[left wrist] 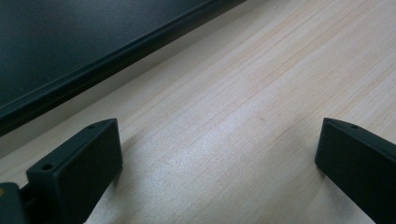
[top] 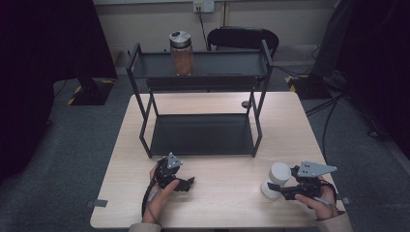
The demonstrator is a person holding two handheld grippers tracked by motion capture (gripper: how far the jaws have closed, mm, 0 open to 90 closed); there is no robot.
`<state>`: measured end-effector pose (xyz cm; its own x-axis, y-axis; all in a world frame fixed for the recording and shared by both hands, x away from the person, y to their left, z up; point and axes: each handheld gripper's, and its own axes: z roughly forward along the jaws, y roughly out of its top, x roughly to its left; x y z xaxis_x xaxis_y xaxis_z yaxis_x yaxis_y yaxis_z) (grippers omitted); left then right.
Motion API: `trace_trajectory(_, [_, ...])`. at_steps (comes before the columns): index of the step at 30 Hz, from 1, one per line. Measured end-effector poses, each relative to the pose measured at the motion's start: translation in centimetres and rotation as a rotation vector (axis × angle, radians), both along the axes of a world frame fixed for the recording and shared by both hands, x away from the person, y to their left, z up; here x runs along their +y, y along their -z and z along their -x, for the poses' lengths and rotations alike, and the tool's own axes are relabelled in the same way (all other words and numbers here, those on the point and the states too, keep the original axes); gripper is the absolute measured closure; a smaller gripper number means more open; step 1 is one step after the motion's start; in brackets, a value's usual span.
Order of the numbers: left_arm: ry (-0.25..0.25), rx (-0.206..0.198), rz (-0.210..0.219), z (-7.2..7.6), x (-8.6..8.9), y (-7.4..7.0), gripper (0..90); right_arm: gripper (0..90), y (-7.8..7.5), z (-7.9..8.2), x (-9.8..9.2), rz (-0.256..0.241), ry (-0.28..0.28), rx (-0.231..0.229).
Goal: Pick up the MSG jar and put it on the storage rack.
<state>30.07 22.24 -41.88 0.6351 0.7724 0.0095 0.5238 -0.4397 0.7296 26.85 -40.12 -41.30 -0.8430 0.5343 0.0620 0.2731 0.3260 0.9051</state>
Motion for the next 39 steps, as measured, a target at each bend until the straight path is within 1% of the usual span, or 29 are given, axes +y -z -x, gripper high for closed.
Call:
trace_trajectory(3, [0.000,0.000,0.000,0.0,0.0,0.0,0.0,33.3,-0.2,0.1,0.2,0.003,0.012,0.005])
trace_trajectory(6, [0.000,0.000,0.000,0.0,0.0,0.0,0.0,33.4,-0.6,0.1,0.5,0.023,0.021,-0.004])
trace_trajectory(9, [0.000,0.000,0.000,0.0,0.0,0.0,0.0,33.5,-0.9,-0.1,0.7,0.017,0.026,-0.002])
trace_trajectory(12, [0.000,0.000,0.000,0.0,0.0,0.0,0.0,33.7,-1.4,-0.3,1.1,0.017,0.030,0.004])
trace_trajectory(18, [0.000,0.000,0.000,0.0,0.0,0.0,0.0,34.0,-2.9,-1.0,2.5,0.032,0.031,0.002])
trace_trajectory(26, [0.000,0.000,0.000,0.0,0.0,0.0,0.0,34.3,-4.8,-2.4,4.2,0.011,0.023,0.006])
trace_trajectory(32, [0.000,0.000,0.000,0.0,0.0,0.0,0.0,34.4,-6.5,-3.2,5.8,0.031,0.009,-0.010])
trace_trajectory(35, [0.000,0.000,0.000,0.0,0.0,0.0,0.0,34.5,-7.1,-3.6,6.5,0.031,0.004,-0.008])
trace_trajectory(39, [0.000,0.000,0.000,0.0,0.0,0.0,0.0,34.6,-7.8,-4.1,7.2,0.019,0.010,0.003])
